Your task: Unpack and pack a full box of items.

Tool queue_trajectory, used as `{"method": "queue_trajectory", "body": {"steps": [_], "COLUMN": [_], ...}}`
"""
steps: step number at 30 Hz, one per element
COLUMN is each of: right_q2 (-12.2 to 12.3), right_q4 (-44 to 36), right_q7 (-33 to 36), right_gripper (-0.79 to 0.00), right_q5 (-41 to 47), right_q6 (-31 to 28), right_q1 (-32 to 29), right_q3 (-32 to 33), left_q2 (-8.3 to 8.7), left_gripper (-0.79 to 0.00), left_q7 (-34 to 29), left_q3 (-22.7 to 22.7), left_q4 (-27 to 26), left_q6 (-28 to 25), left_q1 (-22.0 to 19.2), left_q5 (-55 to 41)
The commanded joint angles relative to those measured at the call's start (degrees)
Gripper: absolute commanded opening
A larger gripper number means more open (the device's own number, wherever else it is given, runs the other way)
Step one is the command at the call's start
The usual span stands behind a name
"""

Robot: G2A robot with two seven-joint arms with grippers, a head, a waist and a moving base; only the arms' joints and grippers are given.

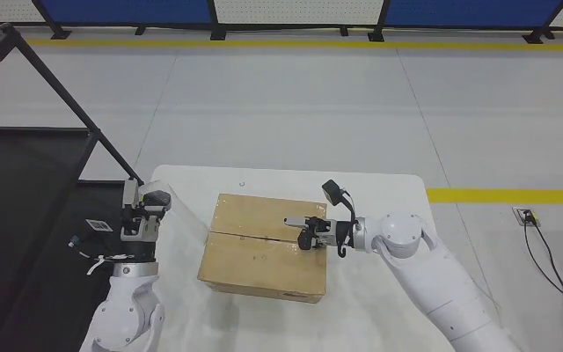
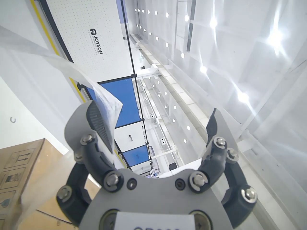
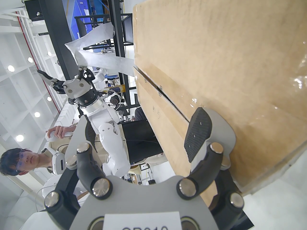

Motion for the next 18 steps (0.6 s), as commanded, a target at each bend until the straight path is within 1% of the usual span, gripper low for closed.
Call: {"method": "queue_trajectory", "body": {"steps": [1,6,10,18], "right_q2": [0.0,0.0,0.0,0.0], "right_q4": [0.0,0.0,0.0,0.0], "right_q7": [0.0,0.0,0.0,0.0], "right_gripper": [0.000,0.000,0.000,0.000], "right_q5": [0.0,0.0,0.0,0.0], "right_q6": [0.0,0.0,0.0,0.0], "right_q1": [0.0,0.0,0.0,0.0], "right_q3": [0.0,0.0,0.0,0.0], "left_q2": [-0.09,-0.36,-0.57,-1.10], "left_gripper": [0.000,0.000,0.000,0.000], "left_q7": [0.1,0.4,0.9,2.0], "left_q3": [1.0,3.7,6.2,10.7], "left_q4": [-1.3,-3.3,-4.0,-2.7], "left_q6": [0.3,1.0,1.6,4.0], "left_q1": [0.2,0.2,0.1,-1.4], "left_q5": [2.0,6.2,11.7,19.5]}}
